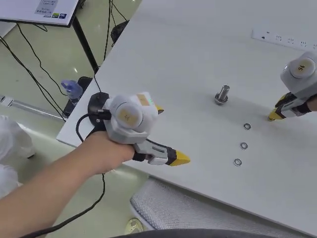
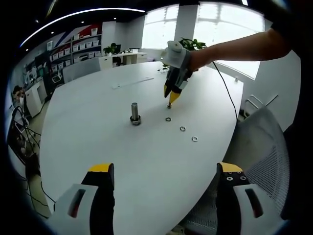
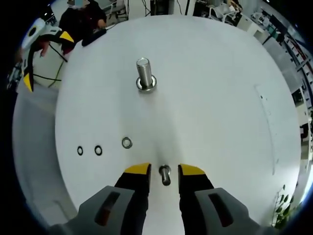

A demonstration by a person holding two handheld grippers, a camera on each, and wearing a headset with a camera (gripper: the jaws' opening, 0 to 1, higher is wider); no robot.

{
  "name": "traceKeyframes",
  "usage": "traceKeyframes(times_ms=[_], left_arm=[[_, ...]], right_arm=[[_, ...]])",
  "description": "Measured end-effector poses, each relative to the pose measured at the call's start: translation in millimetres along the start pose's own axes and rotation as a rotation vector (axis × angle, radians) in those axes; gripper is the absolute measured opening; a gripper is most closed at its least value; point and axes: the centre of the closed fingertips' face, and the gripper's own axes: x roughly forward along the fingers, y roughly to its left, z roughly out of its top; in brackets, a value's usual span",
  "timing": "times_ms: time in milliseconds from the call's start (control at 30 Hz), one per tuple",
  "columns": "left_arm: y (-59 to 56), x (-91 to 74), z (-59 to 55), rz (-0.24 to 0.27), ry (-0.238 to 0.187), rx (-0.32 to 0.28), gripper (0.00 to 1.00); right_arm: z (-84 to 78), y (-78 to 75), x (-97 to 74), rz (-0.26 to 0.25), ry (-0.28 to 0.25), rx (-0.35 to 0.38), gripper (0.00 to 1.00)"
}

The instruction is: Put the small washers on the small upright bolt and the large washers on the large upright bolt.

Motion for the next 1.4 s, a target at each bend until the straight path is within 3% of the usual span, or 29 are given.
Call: traceKeyframes(times_ms=[267,700,1400], left_arm=[[3.2,-5.4,7.3,0.007,-0.004,0.011,0.86],[3.5,-5.6,10.7,0.006,-0.005,0.025,0.85],[-1.0,-5.0,9.4,0.004,-0.007,0.026,0.86]], right_arm=[[18.9,16.6,-6.7,0.012,-0.023,-0.044,0.24],[33.3,43.2,-9.1,0.044,-0.03,-0.111,0.26],[26.1,59.0,16.1,0.065,-0.026,-0.084,0.28]])
